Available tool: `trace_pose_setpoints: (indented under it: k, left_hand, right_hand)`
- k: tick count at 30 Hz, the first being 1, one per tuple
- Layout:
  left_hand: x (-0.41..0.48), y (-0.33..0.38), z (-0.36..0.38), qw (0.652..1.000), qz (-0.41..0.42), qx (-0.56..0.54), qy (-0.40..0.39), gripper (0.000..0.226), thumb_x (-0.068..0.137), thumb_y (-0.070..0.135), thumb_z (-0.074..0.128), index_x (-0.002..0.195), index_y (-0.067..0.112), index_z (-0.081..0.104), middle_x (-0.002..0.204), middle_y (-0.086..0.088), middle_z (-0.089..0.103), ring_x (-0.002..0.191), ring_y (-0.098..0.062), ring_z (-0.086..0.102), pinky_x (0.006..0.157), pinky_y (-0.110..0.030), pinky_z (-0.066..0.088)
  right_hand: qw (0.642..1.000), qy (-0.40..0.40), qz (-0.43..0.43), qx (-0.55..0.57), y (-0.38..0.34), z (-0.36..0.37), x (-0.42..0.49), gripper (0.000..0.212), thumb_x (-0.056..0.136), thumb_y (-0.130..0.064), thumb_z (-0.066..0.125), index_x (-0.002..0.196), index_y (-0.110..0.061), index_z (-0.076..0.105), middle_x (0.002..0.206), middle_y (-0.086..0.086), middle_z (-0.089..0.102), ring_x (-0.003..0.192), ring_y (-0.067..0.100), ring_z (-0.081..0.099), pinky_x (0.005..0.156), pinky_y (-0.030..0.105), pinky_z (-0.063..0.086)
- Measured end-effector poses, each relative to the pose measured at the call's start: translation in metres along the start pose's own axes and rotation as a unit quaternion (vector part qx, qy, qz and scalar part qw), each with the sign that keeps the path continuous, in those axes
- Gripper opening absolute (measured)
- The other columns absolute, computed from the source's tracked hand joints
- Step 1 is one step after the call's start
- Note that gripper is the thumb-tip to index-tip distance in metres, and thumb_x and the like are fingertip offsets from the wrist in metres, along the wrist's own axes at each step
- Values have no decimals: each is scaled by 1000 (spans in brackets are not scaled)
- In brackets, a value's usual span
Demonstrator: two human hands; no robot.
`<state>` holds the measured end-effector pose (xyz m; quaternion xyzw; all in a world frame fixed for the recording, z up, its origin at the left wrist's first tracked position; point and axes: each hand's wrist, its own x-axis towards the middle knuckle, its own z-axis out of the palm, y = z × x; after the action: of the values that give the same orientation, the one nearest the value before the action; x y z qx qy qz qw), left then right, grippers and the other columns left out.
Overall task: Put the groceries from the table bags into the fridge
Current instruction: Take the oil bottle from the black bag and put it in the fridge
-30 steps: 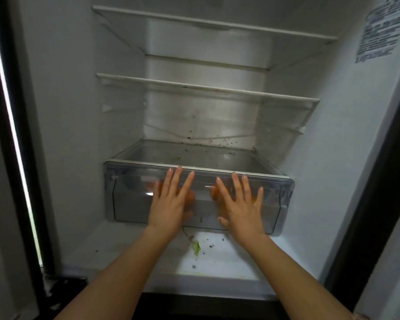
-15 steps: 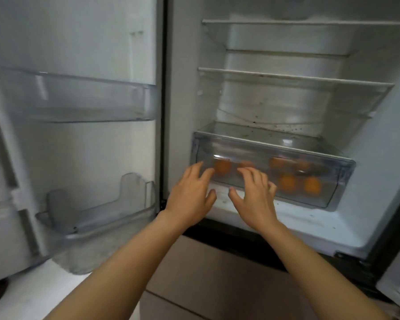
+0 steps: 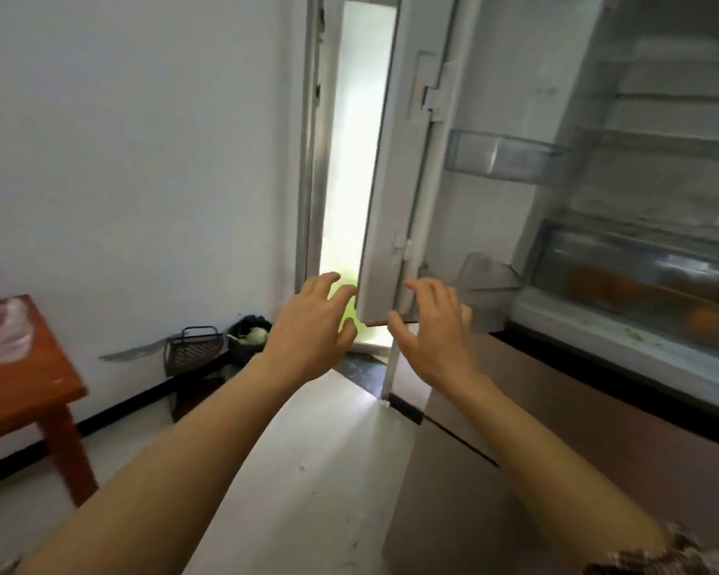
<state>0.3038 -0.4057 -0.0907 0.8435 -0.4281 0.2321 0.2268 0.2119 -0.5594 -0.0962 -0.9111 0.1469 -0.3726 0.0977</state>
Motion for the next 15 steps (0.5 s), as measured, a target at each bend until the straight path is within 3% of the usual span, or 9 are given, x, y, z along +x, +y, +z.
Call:
trace_pose_setpoints:
  k: [10,15]
  left_hand:
    - [-145,-195,-94,968,-235,82,-24,45,91,29,48,135,18,44,141,-7,40,130,-24,36,100,-38,41]
    - [-202,-306,-131,943,-308,126,-30,41,92,28,47,131,17,47,136,-5,45,125,-24,41,92,-36,45]
  right_hand:
    - [978,-135,-154,45,-222,135,-18,49,90,-40,53,134,-21,45,135,1,48,126,23,40,97,40,30]
    - [955,-192,-217,71,-332,216,-20,50,93,-42,48,137,-21,41,138,0,43,128,22,35,101,40,26]
